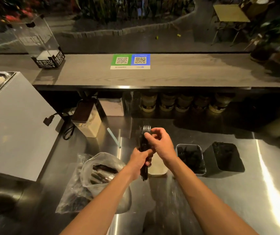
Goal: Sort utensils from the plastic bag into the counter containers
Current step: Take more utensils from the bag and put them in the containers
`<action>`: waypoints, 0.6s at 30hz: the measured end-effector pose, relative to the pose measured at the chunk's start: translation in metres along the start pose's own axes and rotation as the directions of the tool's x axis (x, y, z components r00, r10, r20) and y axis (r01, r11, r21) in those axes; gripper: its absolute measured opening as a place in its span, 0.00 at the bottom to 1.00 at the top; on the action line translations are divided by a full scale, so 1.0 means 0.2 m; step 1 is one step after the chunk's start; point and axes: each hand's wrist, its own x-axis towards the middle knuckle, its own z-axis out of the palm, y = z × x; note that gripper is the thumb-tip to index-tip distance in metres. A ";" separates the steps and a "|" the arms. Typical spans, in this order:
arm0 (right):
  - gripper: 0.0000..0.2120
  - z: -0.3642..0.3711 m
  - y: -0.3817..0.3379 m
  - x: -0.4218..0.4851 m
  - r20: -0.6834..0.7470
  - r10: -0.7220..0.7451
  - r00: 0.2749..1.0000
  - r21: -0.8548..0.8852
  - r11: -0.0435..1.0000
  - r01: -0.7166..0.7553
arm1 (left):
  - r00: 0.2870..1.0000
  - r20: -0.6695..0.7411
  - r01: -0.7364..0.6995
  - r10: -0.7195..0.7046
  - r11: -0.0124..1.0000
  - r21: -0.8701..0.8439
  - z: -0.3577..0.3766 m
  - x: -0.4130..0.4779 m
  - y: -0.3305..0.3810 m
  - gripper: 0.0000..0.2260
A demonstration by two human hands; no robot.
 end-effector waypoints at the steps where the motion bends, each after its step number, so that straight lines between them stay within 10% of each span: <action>1: 0.12 -0.04 -0.01 0.00 0.009 0.019 1.000 0.011 1.000 -0.019 | 1.000 0.020 0.001 -0.001 1.000 0.010 0.03 -0.01 0.00 0.02; 18: 0.07 -0.63 -0.02 0.00 -0.095 0.110 0.989 0.187 0.978 -0.090 | 0.987 0.156 0.039 -0.038 0.999 -0.001 0.47 0.02 -0.08 0.21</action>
